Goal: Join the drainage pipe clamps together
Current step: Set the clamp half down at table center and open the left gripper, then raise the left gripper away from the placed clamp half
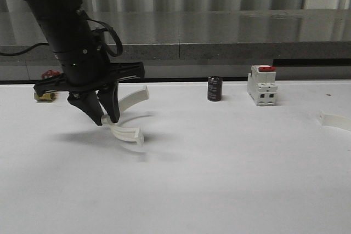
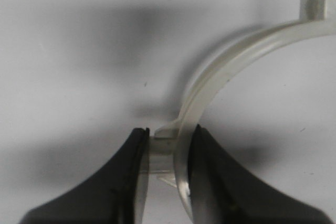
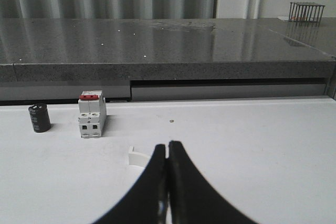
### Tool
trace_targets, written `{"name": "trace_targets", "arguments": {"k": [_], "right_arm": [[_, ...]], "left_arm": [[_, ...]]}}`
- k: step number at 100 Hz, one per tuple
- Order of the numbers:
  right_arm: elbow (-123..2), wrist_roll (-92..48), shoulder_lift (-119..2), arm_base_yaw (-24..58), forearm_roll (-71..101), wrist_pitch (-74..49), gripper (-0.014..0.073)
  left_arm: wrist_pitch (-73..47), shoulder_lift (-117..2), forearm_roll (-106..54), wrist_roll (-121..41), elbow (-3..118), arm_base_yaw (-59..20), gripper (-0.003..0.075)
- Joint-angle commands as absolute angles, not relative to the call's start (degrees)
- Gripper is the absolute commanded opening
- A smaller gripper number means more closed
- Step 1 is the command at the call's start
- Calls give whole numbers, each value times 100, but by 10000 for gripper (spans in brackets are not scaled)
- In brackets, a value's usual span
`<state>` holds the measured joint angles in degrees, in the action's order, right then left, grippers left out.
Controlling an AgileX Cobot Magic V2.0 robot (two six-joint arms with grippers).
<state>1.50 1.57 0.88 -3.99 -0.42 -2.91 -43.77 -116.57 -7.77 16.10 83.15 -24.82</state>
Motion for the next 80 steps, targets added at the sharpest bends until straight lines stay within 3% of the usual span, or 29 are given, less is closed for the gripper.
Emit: {"name": "trace_targets", "arguments": {"k": [1,11,20,29,41,60,80], "right_arm": [[60,164,167,-421,-58,195,-67],[60,164,167,-421,-58,195,-67],[60,164,167,-421,-58,195,-67],[60,164,167,-421,-58,195,-67],[60,164,167,-421,-58,195,-67],[60,164,167,-421,-58,195,-67],[60,164,167,-421,-58,195,-67]], "left_arm": [[-4264,-11364,-904,1610,8484,-2529,266],[-4384,-11364,-904,1610,8556,-2529,449],[-4517,-11336,-775,1610,8664,-2529,461],[-4556,-11137,-594,1610,8706,-2529,413],[-4622,-10696,-364,1610,8706,-2529,291],[-4731,-9909,72,1396,8551,-2458,-24],[-4543,-8967,72,1150,7793,-2084,-21]]}}
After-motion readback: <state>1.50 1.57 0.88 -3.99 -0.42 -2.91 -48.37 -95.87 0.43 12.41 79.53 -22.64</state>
